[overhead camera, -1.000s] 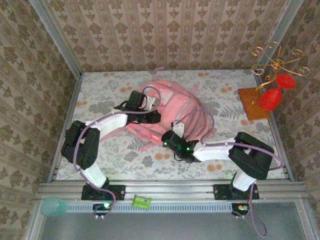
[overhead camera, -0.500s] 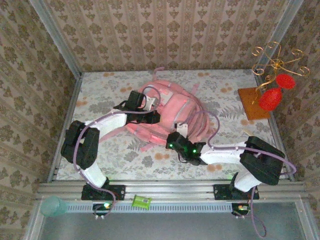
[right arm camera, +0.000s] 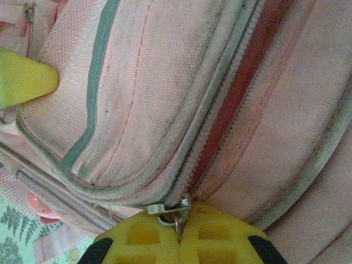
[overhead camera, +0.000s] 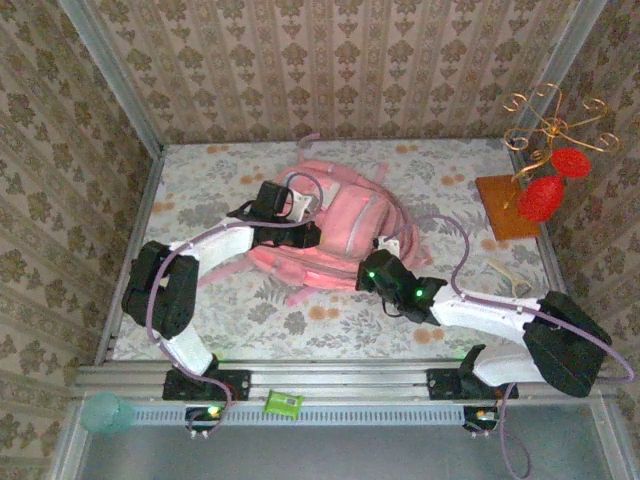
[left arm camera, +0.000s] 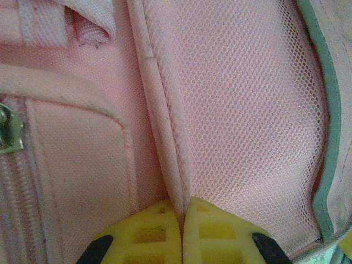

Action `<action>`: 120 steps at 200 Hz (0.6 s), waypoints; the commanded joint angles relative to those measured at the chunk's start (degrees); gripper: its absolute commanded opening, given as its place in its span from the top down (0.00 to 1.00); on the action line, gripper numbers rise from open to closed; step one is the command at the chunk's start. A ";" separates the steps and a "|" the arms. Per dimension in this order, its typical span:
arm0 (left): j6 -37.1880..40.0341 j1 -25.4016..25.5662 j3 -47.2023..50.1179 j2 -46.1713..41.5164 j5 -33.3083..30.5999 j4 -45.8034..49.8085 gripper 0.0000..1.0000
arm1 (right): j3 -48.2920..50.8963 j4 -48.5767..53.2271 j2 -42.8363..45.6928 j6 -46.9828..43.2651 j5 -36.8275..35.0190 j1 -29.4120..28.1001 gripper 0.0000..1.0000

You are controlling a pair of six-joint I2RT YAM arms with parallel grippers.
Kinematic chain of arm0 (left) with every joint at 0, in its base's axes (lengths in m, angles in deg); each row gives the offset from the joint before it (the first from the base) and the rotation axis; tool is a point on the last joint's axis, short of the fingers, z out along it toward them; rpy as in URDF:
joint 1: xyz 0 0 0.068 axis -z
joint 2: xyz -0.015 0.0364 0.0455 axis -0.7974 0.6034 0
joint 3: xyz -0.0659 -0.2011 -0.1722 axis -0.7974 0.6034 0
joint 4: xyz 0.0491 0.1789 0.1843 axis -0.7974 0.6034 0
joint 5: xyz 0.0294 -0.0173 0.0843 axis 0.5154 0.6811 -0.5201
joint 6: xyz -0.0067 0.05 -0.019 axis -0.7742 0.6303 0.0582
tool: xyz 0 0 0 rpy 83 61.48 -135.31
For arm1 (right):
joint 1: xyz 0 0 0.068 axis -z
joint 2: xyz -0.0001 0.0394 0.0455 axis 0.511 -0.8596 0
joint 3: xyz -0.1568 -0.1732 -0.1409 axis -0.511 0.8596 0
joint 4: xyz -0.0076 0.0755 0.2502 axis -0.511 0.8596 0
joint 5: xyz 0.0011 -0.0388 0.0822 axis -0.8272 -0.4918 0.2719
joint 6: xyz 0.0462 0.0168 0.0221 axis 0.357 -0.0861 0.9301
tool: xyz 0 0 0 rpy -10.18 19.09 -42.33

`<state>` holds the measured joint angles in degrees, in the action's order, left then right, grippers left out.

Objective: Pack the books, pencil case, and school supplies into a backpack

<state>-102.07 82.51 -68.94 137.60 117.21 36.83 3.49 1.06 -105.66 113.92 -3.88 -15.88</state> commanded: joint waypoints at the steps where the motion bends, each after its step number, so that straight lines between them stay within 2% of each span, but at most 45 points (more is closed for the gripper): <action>1: 3.88 -4.70 1.01 1.53 -11.15 8.59 1.00 | 1.89 8.28 3.12 -4.18 -5.74 3.20 1.00; 25: 4.13 -5.10 0.99 1.13 -11.47 8.55 1.00 | 1.86 5.44 3.76 -9.70 1.25 7.41 1.00; 62: 4.33 -5.19 1.13 1.12 -11.64 8.48 1.00 | -1.01 7.17 1.69 -19.65 10.22 13.25 1.00; 120: 5.11 -5.37 0.91 1.29 -13.77 8.99 1.00 | -1.04 11.78 4.73 -23.24 13.19 19.54 1.00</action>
<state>-101.18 82.08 -69.16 137.60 116.88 36.81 2.15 4.32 -104.02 93.02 16.97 -1.26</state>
